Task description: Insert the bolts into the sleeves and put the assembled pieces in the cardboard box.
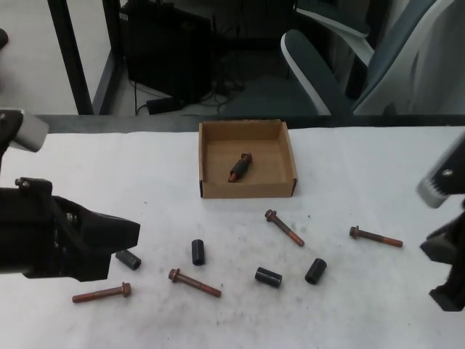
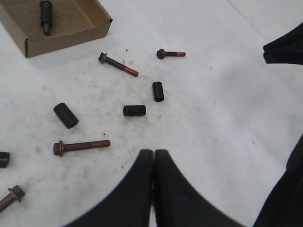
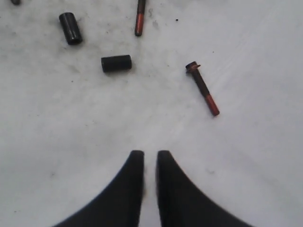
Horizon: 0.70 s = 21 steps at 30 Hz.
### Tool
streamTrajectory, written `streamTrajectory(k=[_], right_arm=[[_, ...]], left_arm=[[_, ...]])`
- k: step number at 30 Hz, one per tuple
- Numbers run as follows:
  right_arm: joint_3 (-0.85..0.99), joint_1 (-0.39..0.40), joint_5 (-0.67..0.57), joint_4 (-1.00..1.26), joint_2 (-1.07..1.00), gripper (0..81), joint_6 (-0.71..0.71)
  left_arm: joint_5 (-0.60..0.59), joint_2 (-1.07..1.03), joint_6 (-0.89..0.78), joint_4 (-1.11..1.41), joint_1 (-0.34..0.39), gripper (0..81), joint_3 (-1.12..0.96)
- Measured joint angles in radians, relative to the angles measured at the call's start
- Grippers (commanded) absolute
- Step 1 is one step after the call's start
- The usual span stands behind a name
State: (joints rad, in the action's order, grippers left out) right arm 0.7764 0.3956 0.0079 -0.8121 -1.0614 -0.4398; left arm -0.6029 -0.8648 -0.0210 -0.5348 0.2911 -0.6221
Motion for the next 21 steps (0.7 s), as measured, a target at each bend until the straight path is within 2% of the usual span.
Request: streamTrajectory(k=[1,2,7,13,21], right_arm=[[0.004,0.0,0.034,0.017,-0.048,31.8,-0.036],[0.009,0.0,0.045,0.023,-0.07,32.1,-0.055],[0.07,0.0,0.079,0.04,-0.222,20.3,-0.183],[0.214,-0.028,0.064,0.063,-0.472,23.3,-0.276],[0.408,-0.091,-0.02,0.015,-0.669,24.3,-0.341]], left_arm=[[-0.003,0.0,0.0,0.002,0.0,0.8,0.0],[-0.007,0.0,0.001,0.011,0.0,0.8,0.0],[-0.044,0.0,-0.003,0.08,0.0,0.8,0.0],[-0.061,0.0,-0.022,0.156,0.0,0.8,0.001],[-0.072,0.0,-0.024,0.192,0.0,0.8,0.001]])
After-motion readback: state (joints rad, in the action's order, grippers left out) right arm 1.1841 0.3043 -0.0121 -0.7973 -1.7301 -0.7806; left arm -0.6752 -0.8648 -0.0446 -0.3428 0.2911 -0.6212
